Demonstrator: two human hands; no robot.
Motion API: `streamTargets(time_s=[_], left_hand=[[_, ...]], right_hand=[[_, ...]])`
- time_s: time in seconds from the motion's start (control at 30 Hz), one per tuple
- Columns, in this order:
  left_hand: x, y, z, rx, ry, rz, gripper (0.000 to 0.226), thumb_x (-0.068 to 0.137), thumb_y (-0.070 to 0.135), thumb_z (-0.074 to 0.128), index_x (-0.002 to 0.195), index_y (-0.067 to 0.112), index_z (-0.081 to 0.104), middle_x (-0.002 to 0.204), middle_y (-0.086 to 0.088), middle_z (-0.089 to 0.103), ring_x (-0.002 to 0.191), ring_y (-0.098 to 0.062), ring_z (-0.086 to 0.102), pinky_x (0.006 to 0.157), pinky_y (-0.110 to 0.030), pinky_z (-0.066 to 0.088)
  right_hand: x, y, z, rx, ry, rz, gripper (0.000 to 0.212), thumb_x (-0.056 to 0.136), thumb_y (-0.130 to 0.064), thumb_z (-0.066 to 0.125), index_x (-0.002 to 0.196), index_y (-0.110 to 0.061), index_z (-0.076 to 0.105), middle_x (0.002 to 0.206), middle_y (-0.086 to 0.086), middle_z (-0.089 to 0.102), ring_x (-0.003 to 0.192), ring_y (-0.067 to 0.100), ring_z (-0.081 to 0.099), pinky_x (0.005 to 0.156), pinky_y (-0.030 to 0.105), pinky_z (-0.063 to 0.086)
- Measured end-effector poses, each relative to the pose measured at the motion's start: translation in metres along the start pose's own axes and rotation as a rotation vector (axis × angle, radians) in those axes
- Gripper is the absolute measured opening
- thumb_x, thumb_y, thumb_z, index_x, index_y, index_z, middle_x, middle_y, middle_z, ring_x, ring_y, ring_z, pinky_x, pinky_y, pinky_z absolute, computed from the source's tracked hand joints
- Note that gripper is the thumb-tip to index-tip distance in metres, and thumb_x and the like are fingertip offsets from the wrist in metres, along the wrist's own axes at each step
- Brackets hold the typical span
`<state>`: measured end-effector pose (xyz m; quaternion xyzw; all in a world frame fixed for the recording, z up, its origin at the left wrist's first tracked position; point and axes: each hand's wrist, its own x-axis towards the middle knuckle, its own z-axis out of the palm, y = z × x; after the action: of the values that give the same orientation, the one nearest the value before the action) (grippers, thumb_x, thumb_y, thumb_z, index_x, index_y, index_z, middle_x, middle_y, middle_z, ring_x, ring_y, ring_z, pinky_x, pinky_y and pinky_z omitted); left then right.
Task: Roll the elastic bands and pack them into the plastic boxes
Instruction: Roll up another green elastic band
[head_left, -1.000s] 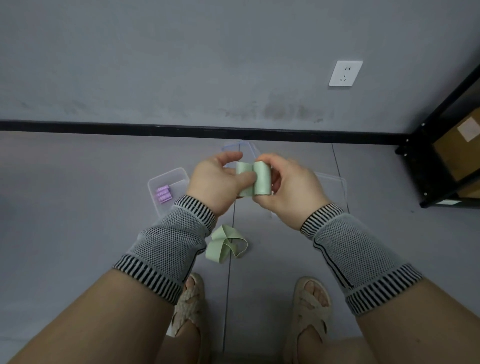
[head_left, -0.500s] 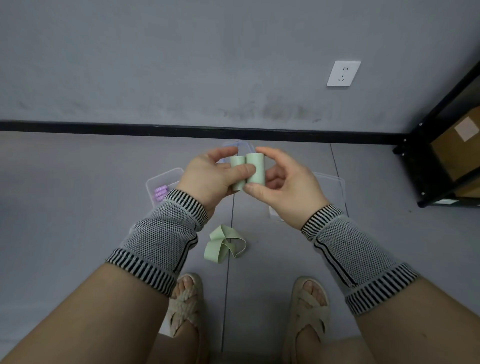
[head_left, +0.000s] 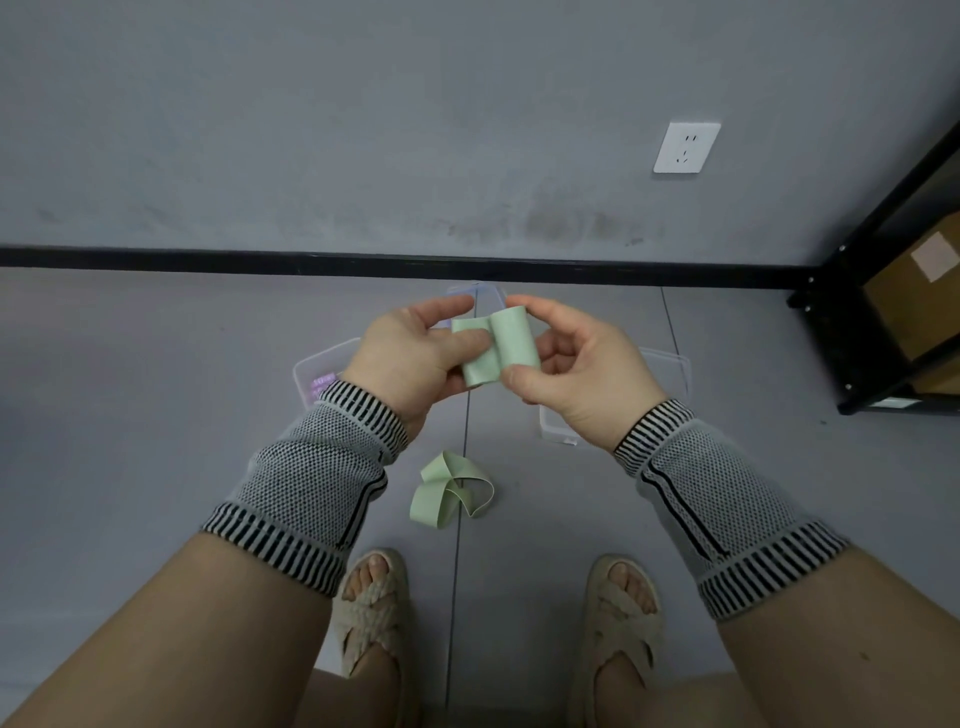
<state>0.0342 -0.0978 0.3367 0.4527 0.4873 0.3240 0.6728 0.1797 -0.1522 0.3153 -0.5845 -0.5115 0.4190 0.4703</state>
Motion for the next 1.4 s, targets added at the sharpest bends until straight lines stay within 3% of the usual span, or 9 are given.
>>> streamTargets(time_s=[0.17,0.37,0.5,0.6,0.7,0.83,1.07,1.23,1.4], left_hand=[[-0.002,-0.002,0.006,-0.017,0.014,0.039,0.038,0.086,-0.002,0.059,0.122,0.007,0.051,0.108,-0.02,0.065,0.086,-0.022,0.069,0.074,-0.029,0.058],[-0.004,-0.007,0.014,0.005,0.071,0.076,0.046,0.08,0.002,0.069,0.122,0.009,0.052,0.098,-0.018,0.069,0.09,-0.026,0.069,0.081,-0.035,0.057],[-0.001,-0.005,0.014,-0.104,0.061,0.065,0.038,0.083,0.003,0.066,0.119,0.01,0.052,0.101,-0.017,0.066,0.088,-0.024,0.069,0.077,-0.03,0.058],[0.001,-0.005,0.013,-0.172,0.053,0.08,0.038,0.086,0.003,0.062,0.122,0.009,0.051,0.095,-0.01,0.066,0.08,-0.016,0.068,0.075,-0.027,0.057],[0.003,-0.007,0.011,-0.134,0.051,0.077,0.041,0.088,0.009,0.061,0.127,0.013,0.052,0.095,-0.004,0.066,0.096,-0.016,0.064,0.089,-0.034,0.051],[0.004,-0.007,0.008,-0.077,0.029,0.061,0.044,0.089,0.013,0.061,0.131,0.021,0.05,0.104,-0.005,0.067,0.109,-0.016,0.061,0.085,-0.031,0.049],[0.004,-0.002,0.004,-0.104,0.08,0.018,0.041,0.084,0.018,0.068,0.122,0.016,0.054,0.103,-0.004,0.069,0.084,-0.012,0.07,0.071,-0.025,0.05],[0.005,-0.005,0.003,-0.039,0.079,0.034,0.036,0.084,0.01,0.067,0.118,0.012,0.056,0.101,-0.01,0.069,0.09,-0.018,0.069,0.075,-0.025,0.053],[0.002,-0.005,0.005,-0.095,0.052,0.052,0.03,0.084,0.002,0.063,0.109,0.016,0.054,0.104,-0.013,0.067,0.097,-0.021,0.067,0.081,-0.027,0.054]], right_hand=[[0.002,0.005,0.007,-0.203,0.069,-0.042,0.06,0.076,-0.014,0.071,0.129,-0.036,0.053,0.076,-0.009,0.057,0.068,0.01,0.059,0.077,0.03,0.055],[0.001,0.004,0.008,-0.328,0.074,-0.09,0.065,0.077,-0.022,0.073,0.135,-0.038,0.048,0.092,-0.005,0.059,0.075,0.009,0.057,0.083,0.029,0.052],[0.0,0.003,0.005,-0.014,0.095,0.029,0.065,0.08,-0.021,0.074,0.136,-0.036,0.044,0.094,-0.002,0.061,0.076,0.008,0.061,0.076,0.023,0.054],[-0.001,0.0,0.007,0.271,0.149,0.17,0.038,0.089,-0.017,0.062,0.126,-0.015,0.053,0.093,0.004,0.068,0.08,0.014,0.068,0.074,0.027,0.055],[-0.001,-0.002,0.011,0.441,0.157,0.251,0.012,0.092,-0.015,0.058,0.103,-0.011,0.061,0.084,0.007,0.069,0.077,0.019,0.069,0.075,0.03,0.057],[0.0,-0.004,0.01,0.49,0.194,0.262,0.001,0.089,-0.012,0.062,0.089,-0.013,0.063,0.076,0.004,0.067,0.072,0.017,0.066,0.075,0.032,0.057],[0.002,-0.001,0.004,0.409,0.232,0.238,0.008,0.085,-0.01,0.066,0.089,-0.017,0.065,0.08,0.001,0.068,0.075,0.017,0.067,0.081,0.037,0.056],[0.001,-0.001,0.004,0.361,0.241,0.19,0.019,0.08,-0.003,0.069,0.089,-0.02,0.066,0.082,-0.002,0.063,0.08,0.012,0.063,0.085,0.039,0.055],[0.002,0.001,0.005,0.439,0.294,0.173,0.029,0.08,0.002,0.069,0.098,-0.019,0.061,0.097,0.003,0.065,0.089,0.015,0.065,0.085,0.033,0.055]])
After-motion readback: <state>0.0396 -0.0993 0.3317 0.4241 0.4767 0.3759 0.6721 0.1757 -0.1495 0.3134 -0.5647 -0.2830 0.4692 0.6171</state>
